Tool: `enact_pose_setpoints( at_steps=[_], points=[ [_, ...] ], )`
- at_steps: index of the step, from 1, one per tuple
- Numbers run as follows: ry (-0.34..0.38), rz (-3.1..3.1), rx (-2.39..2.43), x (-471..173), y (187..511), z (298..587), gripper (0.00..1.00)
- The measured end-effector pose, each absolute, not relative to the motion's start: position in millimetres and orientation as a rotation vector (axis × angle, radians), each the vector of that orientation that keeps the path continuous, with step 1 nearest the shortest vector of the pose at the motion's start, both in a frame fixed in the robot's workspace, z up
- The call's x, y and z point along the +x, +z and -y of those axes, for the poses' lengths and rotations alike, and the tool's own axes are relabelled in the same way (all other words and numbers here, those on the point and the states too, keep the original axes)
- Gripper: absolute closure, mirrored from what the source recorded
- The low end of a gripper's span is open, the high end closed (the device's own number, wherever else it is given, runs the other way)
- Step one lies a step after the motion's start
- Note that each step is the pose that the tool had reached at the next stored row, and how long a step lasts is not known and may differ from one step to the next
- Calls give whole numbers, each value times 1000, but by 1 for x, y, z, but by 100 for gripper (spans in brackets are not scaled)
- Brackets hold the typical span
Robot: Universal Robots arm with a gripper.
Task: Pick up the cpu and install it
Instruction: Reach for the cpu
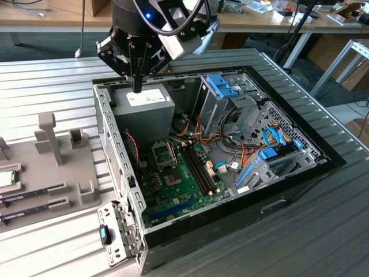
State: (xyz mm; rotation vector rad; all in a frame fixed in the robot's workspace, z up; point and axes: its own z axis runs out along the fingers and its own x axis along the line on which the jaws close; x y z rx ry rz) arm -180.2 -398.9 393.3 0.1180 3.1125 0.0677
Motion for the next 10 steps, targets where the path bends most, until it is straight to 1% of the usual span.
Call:
enact_pose_setpoints(
  at_steps=[10],
  points=[
    [68, -3112, 118, -188, 393, 399, 89]
  ],
)
